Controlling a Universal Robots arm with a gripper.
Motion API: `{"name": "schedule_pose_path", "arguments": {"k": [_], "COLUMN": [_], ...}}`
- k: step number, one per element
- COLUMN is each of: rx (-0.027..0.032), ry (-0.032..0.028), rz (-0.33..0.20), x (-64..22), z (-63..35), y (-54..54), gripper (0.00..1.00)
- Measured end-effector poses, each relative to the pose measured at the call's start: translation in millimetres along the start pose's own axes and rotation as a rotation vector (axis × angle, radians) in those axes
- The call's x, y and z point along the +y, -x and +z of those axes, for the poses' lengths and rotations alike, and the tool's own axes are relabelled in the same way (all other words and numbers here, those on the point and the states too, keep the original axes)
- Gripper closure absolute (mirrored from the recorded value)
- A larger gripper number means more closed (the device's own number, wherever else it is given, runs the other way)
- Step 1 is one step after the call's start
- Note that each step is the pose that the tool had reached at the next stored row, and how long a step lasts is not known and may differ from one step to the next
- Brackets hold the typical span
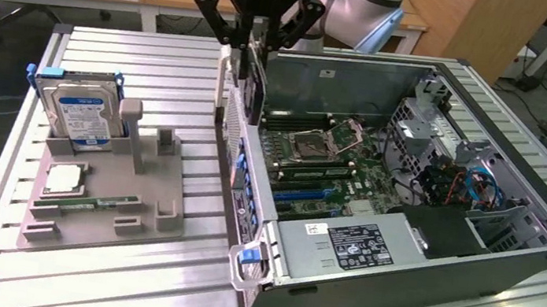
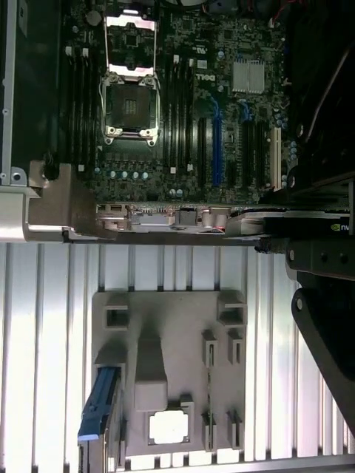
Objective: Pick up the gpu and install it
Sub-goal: 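Pick up the gpu and move the gpu toward the slot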
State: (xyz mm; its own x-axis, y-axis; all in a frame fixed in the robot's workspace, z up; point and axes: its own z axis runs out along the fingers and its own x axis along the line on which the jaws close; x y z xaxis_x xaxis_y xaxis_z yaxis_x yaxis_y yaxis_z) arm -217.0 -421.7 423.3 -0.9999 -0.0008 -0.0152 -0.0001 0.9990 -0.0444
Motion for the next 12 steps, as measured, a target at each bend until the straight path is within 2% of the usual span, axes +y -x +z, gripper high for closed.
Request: {"name": "schedule_pose_path", "arguments": {"k": [12], "rx": [0.0000], "ry": [0.0001], "rz": [0.000], "x": [0.0], "z": [0.4], "y": [24.4], "gripper": [0.74]}}
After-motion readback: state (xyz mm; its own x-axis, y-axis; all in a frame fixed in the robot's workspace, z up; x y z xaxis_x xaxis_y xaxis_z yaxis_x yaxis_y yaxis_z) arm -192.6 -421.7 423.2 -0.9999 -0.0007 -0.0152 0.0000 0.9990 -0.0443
